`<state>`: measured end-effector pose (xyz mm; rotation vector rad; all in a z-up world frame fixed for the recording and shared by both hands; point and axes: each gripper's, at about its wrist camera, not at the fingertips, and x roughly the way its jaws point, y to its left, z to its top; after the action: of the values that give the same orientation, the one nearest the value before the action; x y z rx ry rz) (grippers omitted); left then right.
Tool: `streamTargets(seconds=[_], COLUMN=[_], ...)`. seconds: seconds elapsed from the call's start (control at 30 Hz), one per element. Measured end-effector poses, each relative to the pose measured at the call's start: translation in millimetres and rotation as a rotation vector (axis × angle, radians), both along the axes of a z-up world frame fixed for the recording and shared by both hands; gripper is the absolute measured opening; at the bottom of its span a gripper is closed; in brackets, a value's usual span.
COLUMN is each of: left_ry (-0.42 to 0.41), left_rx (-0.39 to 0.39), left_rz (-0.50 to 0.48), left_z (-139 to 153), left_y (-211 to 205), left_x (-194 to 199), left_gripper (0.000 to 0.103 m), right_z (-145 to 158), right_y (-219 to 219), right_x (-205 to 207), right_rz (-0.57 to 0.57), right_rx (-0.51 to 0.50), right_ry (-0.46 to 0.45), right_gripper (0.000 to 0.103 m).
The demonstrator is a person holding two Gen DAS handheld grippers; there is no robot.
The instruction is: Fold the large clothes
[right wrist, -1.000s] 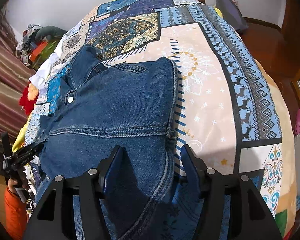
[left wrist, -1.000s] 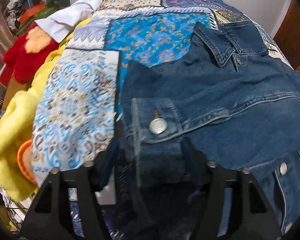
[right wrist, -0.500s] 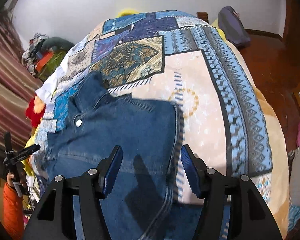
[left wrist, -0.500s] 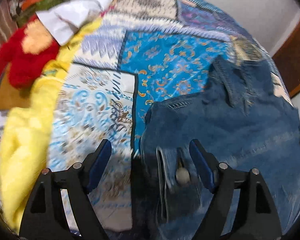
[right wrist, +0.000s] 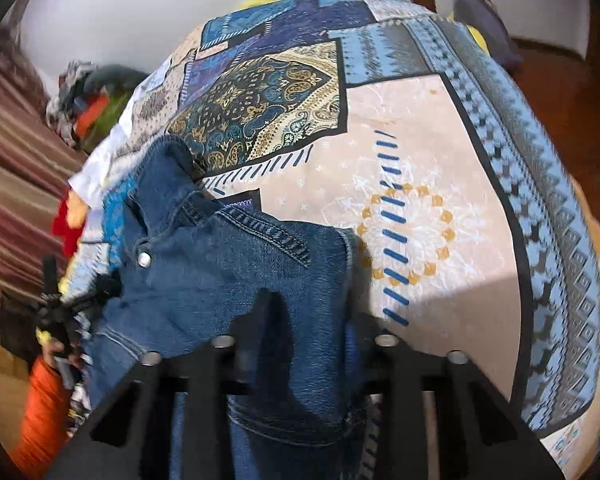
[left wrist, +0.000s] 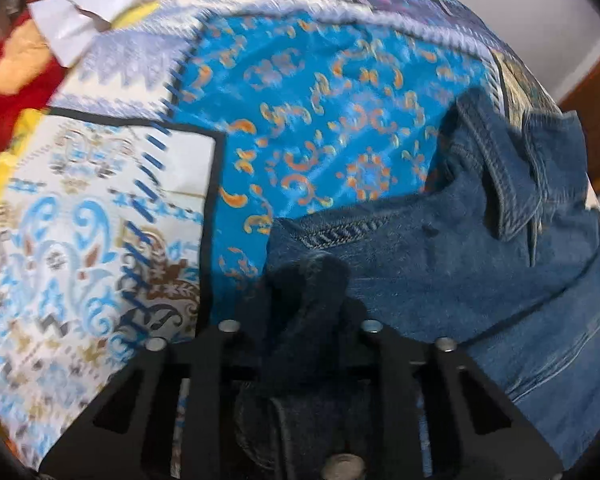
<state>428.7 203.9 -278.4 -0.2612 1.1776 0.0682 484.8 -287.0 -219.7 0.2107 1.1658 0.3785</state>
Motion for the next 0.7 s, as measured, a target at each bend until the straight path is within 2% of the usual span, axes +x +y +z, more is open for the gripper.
streamTargets(seconds=[0.1,0.17,0.23,0.37,0.5,0.7], left_ry=[-0.086,-0.165,-0.226,-0.286,-0.247,-0.113], left_rx=[0.108,0.173,0.173,0.178,0.215,0.150], left_rz=[0.008,-0.012,-0.011,-0.002,0.037,0.110], left_z=[34.1,61.4,89.7,122.3,114.5,58.0], left_y=[-13.2,-21.2,-21.5,-8.5,13.5,49.3], left_x=[-3.6,-7.7,-11.9,-10.7,5.4,33.2], left_gripper=[0.008,0.008,0.008,0.008,0.008,0.011], right_z=[16.8,30.8,46.2,67.3,71.6,33.0], right_y=[3.5,8.8,20.4,45.6,70.2,94.1], right_x=[3.7,6.7,11.5,22.0,44.8,75.1], right_rz=[-0.006,0.003,0.025,0.071,0.086,0.062], right_rx=[0.002,0.009,0.000,-0.031,-0.059,-0.235], right_ry=[-0.057,-0.101,-0.151,-0.222,-0.255,-0.240], right_gripper=[0.010,0.009,0.009,0.008,0.009,0.009])
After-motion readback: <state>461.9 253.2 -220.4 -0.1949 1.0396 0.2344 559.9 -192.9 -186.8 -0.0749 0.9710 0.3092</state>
